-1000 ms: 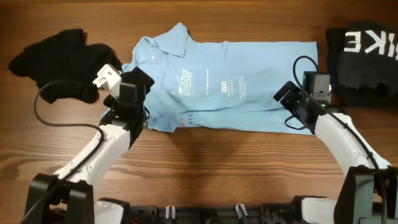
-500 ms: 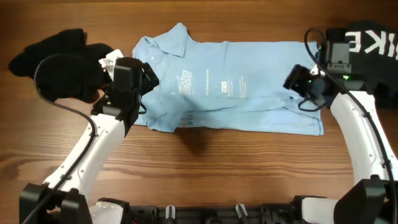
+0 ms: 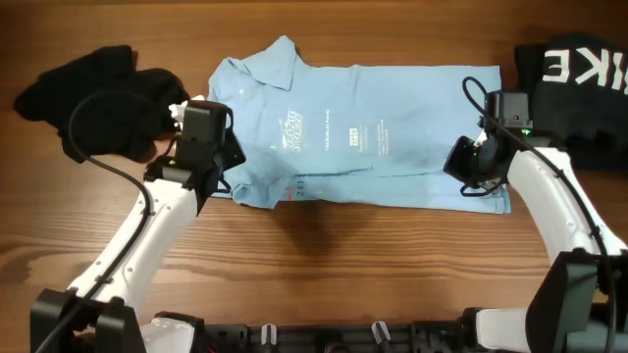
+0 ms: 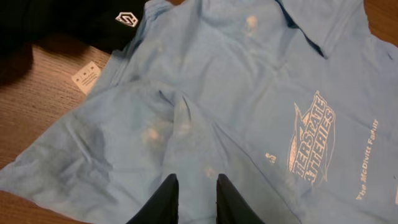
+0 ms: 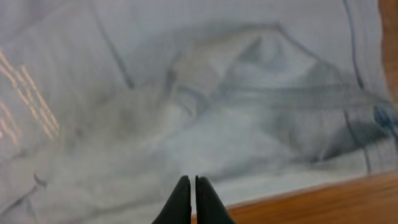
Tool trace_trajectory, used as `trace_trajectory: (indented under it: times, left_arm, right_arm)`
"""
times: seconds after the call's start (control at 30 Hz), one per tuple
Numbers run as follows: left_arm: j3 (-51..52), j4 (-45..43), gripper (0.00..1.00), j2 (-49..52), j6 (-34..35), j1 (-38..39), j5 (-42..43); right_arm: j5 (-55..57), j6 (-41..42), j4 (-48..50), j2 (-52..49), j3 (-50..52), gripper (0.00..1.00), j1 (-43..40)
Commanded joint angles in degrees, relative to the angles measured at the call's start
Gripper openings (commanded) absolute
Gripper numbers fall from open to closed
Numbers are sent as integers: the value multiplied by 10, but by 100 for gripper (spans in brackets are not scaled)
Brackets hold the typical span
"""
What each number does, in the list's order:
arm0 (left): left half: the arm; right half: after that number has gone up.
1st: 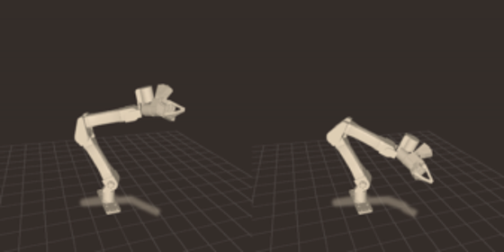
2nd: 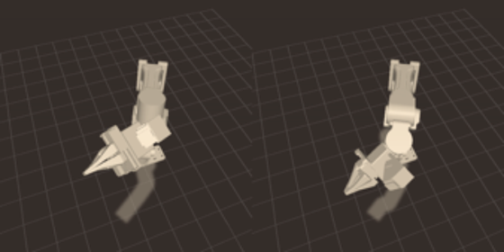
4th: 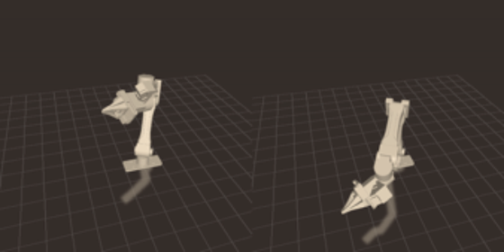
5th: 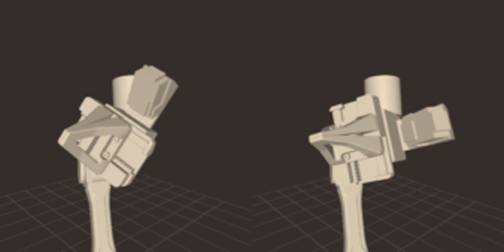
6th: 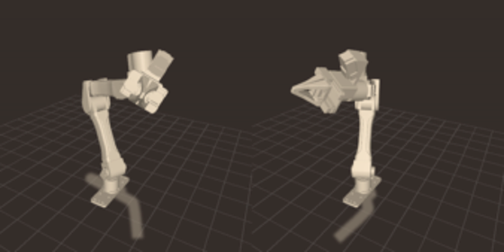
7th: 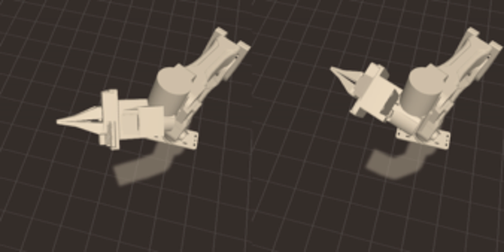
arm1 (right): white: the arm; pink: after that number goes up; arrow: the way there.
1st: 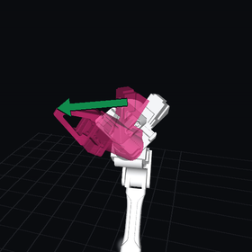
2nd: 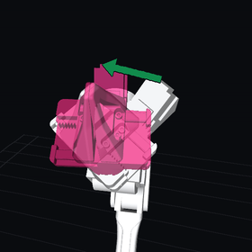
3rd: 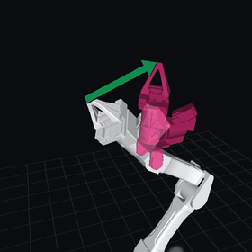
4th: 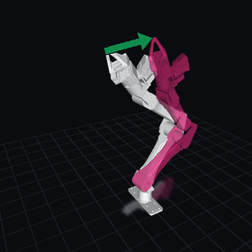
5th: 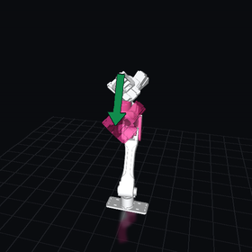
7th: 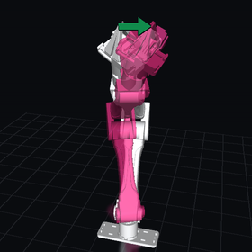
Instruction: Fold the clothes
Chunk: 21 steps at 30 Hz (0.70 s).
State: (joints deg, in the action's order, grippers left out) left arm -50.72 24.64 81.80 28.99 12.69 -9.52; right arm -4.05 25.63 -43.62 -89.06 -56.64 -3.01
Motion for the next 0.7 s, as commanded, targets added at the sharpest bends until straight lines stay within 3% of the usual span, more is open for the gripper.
trace_trajectory:
  times: [0.0,0.4,0.67]
  left_arm:
    - [-6,0,20,-10,-3,-3,3]
    - [-6,1,18,-10,-3,-3,3]
    - [-6,1,18,-10,-3,-3,3]
  right_arm:
    - [2,10,70,-9,42,4,-1]
    - [-14,0,191,-136,57,4,-1]
    - [31,-1,204,-140,51,4,-2]
